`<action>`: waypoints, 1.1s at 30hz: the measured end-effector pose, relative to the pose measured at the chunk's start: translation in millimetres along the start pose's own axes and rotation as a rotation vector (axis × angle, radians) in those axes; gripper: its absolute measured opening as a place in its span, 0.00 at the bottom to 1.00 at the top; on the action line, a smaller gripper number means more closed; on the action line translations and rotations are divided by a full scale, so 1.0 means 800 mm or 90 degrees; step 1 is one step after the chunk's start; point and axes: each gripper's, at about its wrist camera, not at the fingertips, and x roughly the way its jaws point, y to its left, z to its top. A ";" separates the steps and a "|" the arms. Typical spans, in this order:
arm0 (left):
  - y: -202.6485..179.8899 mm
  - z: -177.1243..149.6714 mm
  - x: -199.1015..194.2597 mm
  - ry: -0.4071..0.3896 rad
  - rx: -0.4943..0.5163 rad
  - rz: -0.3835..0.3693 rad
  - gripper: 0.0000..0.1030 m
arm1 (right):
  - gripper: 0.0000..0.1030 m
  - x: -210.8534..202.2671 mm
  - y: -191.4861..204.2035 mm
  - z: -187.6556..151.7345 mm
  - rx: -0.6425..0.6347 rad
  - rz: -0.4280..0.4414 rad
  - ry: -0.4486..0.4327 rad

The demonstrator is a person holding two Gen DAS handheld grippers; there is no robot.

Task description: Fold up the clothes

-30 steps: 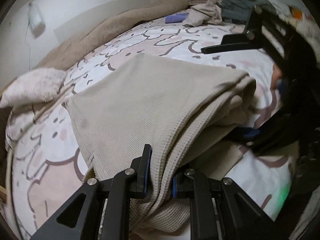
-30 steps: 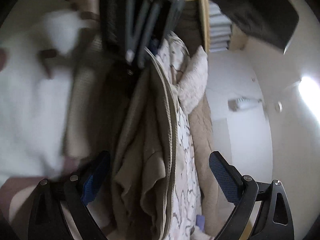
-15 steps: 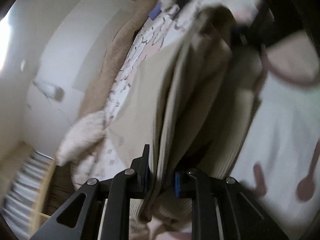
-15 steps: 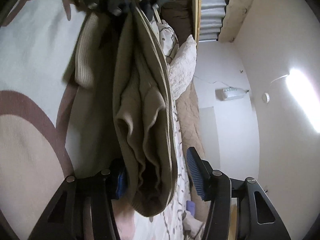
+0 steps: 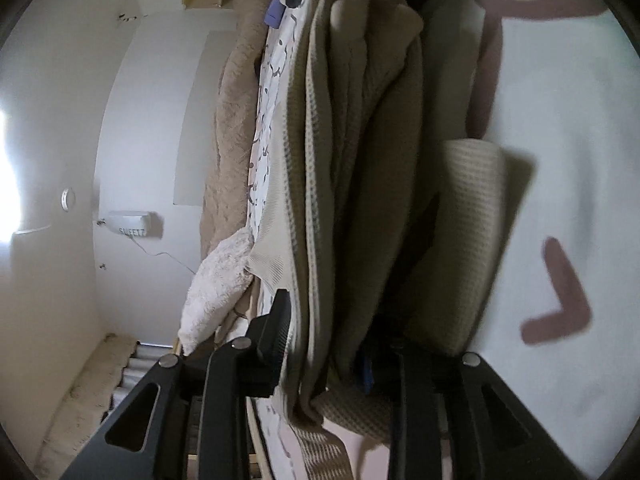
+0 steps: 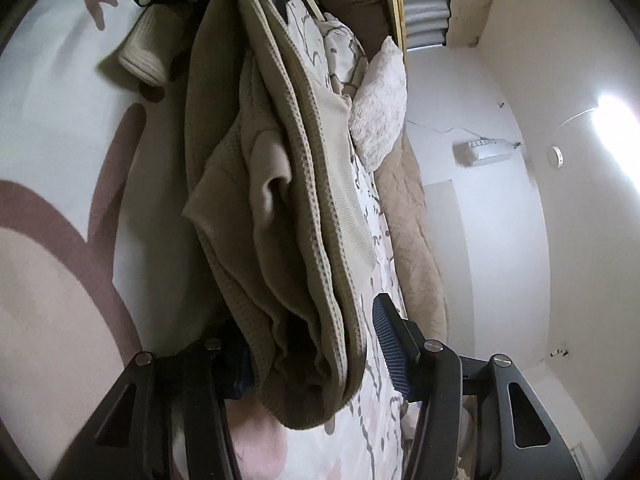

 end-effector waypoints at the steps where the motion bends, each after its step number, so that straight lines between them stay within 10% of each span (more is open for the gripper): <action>1: 0.001 0.000 0.003 0.002 -0.001 0.002 0.33 | 0.41 0.002 0.001 0.000 -0.001 0.009 0.002; 11: 0.030 -0.032 0.021 -0.024 -0.036 -0.007 0.17 | 0.18 -0.011 -0.040 -0.001 -0.016 0.104 -0.049; 18: 0.145 -0.038 0.047 0.042 -0.314 -0.049 0.15 | 0.17 0.007 -0.190 0.051 0.204 0.353 0.012; 33: 0.398 -0.188 -0.084 0.126 -0.458 0.122 0.15 | 0.17 -0.111 -0.404 0.257 0.211 0.332 -0.232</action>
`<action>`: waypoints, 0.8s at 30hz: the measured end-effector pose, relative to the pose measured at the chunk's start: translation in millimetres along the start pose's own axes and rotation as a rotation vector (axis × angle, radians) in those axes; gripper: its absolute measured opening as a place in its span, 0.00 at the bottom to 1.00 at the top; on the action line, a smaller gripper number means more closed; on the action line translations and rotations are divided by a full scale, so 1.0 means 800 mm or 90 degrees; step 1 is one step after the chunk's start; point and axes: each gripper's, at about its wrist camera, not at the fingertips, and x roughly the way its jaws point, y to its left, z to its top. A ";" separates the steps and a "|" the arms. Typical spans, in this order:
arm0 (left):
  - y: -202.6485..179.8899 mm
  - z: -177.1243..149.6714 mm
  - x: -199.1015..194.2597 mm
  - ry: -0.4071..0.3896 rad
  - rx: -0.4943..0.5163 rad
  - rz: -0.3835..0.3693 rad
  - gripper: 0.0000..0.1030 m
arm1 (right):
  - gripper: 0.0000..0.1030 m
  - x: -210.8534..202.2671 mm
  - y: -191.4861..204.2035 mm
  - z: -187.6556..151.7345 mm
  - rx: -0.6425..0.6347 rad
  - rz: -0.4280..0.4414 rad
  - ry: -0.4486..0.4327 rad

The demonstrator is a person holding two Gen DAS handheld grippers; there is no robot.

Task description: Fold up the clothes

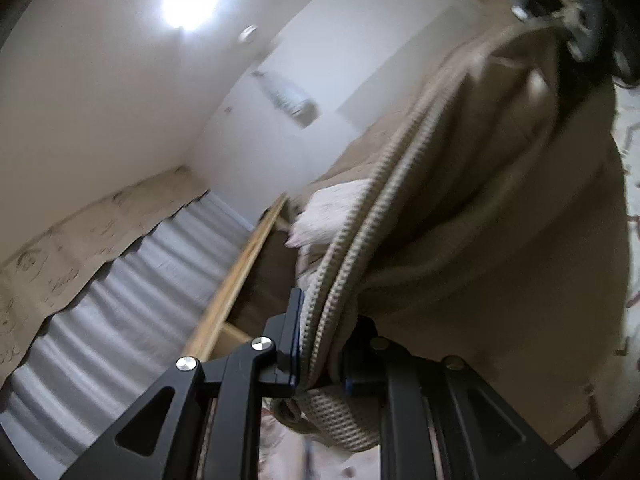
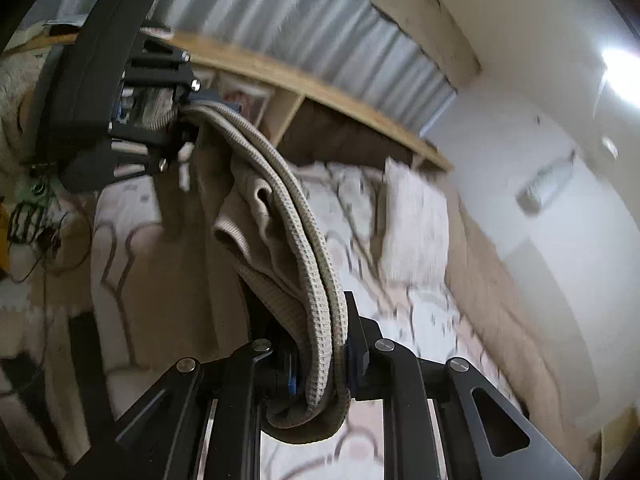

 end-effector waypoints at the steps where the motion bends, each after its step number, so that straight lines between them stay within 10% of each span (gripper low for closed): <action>1: 0.015 -0.001 0.010 0.011 -0.011 0.008 0.15 | 0.17 0.012 0.005 0.013 -0.004 -0.006 -0.011; 12: 0.132 -0.037 0.135 -0.004 -0.132 0.109 0.15 | 0.17 0.187 -0.020 0.174 0.031 -0.219 -0.081; 18: 0.066 -0.133 0.209 -0.004 0.054 0.132 0.15 | 0.17 0.300 0.057 0.147 0.013 -0.232 -0.051; 24: -0.110 -0.319 0.236 0.100 0.327 0.005 0.15 | 0.17 0.412 0.213 0.029 -0.037 -0.080 0.098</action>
